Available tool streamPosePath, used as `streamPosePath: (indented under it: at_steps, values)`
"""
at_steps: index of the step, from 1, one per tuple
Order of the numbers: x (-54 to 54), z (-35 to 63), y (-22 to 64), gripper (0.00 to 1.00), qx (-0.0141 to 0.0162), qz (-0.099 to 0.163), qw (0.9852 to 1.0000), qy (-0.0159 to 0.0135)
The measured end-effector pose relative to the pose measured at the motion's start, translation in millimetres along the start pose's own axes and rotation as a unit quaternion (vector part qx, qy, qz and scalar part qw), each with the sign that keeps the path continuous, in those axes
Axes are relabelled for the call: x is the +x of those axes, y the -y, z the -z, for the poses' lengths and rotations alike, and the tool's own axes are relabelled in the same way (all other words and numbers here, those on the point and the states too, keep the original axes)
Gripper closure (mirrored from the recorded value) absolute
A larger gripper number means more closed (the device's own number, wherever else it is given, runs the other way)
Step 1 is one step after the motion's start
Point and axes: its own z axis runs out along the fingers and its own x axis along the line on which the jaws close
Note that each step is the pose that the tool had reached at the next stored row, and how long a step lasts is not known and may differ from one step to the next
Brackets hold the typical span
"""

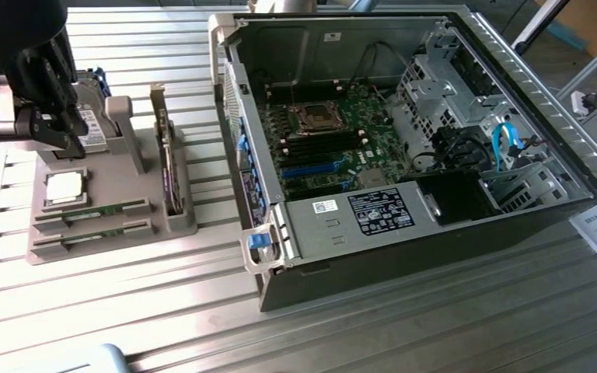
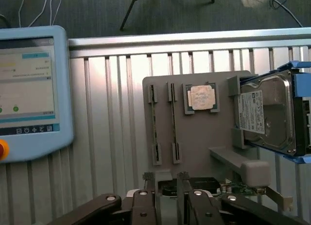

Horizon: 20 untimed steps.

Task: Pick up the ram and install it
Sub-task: 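Pick up the ram and move it above insertion slot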

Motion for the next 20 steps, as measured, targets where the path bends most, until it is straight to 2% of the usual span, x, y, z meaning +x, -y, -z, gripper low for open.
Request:
streamPosePath:
  at_steps: [4, 8, 20]
  values:
    - [0.3, -5.7, -3.2, 0.68, 0.0, 0.0, 1.0, 0.0009]
    - [1.0, -19.1, -8.2, 0.68, -0.0002, 0.001, 1.0, 0.0011]
    - [1.7, -48.5, -7.5, 0.68, -0.0012, 0.007, 1.0, 0.0008]
